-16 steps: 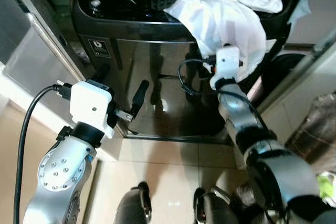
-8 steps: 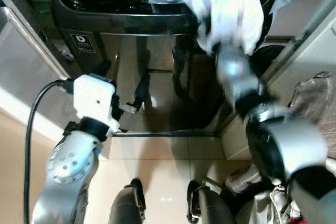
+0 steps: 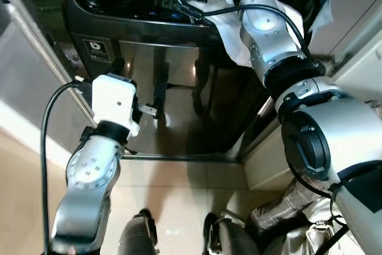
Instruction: Clothes washing
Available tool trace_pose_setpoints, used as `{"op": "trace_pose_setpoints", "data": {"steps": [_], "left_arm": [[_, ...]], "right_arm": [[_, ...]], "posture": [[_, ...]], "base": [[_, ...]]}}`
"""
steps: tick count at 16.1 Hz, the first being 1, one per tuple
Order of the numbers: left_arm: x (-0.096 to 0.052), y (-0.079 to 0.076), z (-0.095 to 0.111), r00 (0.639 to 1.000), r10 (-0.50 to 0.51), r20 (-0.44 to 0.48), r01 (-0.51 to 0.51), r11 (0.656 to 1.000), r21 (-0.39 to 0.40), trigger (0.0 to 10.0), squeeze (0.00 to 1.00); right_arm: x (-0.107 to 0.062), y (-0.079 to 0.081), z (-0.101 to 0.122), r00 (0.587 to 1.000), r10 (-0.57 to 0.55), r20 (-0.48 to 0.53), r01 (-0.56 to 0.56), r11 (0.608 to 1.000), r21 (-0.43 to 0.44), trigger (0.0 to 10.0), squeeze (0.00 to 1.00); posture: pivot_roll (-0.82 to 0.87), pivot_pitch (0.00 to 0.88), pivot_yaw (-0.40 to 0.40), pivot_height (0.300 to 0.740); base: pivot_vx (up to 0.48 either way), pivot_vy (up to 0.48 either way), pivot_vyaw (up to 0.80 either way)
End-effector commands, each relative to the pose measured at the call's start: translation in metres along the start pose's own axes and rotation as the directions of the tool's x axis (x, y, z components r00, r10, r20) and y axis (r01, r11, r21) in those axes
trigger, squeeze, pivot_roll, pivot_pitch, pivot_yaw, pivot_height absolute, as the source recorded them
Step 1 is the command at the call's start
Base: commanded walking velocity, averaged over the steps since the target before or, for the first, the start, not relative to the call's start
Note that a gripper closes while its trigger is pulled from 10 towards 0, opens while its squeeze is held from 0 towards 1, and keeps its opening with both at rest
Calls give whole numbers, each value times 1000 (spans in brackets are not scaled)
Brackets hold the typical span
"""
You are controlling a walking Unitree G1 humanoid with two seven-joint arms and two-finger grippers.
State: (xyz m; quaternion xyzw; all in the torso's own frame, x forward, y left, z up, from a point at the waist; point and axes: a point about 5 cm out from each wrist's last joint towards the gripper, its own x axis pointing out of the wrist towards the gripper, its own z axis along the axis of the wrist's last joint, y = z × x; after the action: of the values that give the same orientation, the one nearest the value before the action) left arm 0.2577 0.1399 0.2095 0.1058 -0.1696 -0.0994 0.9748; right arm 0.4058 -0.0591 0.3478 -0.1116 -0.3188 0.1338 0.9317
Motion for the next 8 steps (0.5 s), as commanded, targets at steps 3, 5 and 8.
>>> {"op": "trace_pose_setpoints", "data": {"steps": [3, 5, 8], "left_arm": [[8, -6, -5, 1000, -3, 18, 4, 1000, -9, 10000, 0], [8, -8, -7, 1000, -19, 21, 19, 1000, -12, 10000, 0], [4, -11, -12, 998, -65, 0, 65, 998, -25, 10000, 0]], "right_arm": [[-22, -8, -15, 994, -56, 89, 47, 994, 99, 10000, 0], [-51, -8, -38, 991, -86, 105, 78, 994, 73, 10000, 0], [-90, -9, -79, 992, -118, -42, 121, 991, 55, 10000, 0]], "posture": [[109, 42, -84, 740], [95, 60, -69, 740], [75, 103, -24, 740]], "base": [[0, 0, 0], [0, 0, 0], [0, 0, 0]]}}
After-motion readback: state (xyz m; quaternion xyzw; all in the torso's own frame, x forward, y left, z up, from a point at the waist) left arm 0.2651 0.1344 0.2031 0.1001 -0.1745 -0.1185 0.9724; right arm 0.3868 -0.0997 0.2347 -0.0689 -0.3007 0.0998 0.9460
